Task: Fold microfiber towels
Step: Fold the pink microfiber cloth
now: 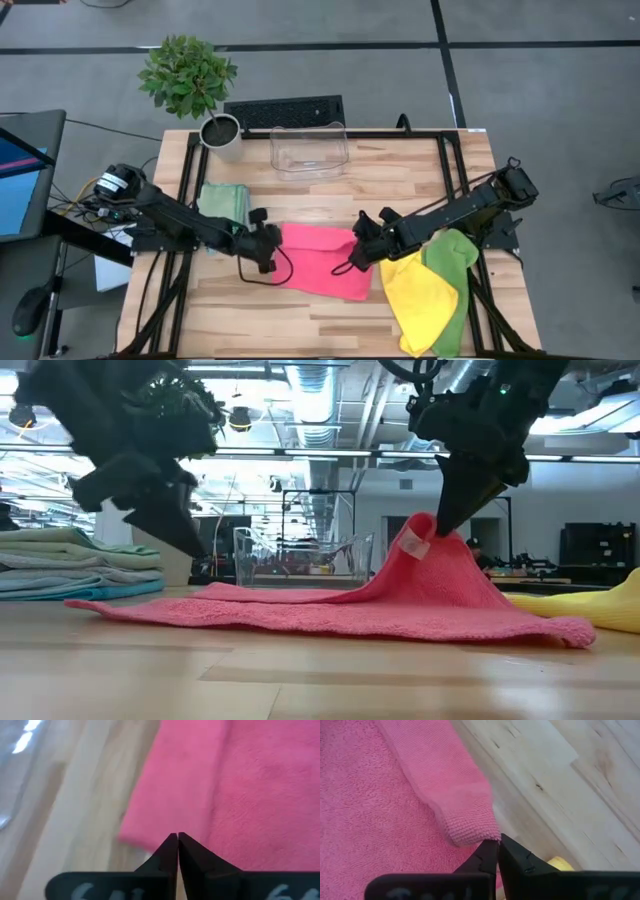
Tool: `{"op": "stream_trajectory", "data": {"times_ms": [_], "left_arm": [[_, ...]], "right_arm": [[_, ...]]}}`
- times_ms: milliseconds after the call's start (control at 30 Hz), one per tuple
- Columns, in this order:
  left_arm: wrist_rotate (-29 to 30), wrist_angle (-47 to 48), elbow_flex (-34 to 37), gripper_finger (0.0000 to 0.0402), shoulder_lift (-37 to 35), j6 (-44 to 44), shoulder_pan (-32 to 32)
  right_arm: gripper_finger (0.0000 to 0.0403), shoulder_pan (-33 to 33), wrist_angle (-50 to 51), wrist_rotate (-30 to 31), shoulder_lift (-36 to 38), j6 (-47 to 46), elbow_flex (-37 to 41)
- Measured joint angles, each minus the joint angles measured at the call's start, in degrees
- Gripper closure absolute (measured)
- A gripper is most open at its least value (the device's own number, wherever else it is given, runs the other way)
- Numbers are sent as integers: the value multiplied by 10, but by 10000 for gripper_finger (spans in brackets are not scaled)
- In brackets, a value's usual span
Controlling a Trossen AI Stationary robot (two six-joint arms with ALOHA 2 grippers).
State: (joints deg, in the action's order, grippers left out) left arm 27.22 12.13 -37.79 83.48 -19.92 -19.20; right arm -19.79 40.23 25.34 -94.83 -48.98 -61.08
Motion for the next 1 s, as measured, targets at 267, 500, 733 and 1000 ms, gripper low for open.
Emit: {"op": "stream_trajectory", "data": {"times_ms": [267,500,733,1000], "left_arm": [[-166,-27,1,292,0,130,33],[-113,-27,5,206,0,166,40],[-138,-35,38,204,0,158,43],[-127,-63,43,241,0,176,43]], "right_arm": [[368,-1,0,-12,0,10,0],[368,-1,0,-15,0,10,0],[368,-1,0,-15,0,11,0],[368,-1,0,-19,0,11,0]]}}
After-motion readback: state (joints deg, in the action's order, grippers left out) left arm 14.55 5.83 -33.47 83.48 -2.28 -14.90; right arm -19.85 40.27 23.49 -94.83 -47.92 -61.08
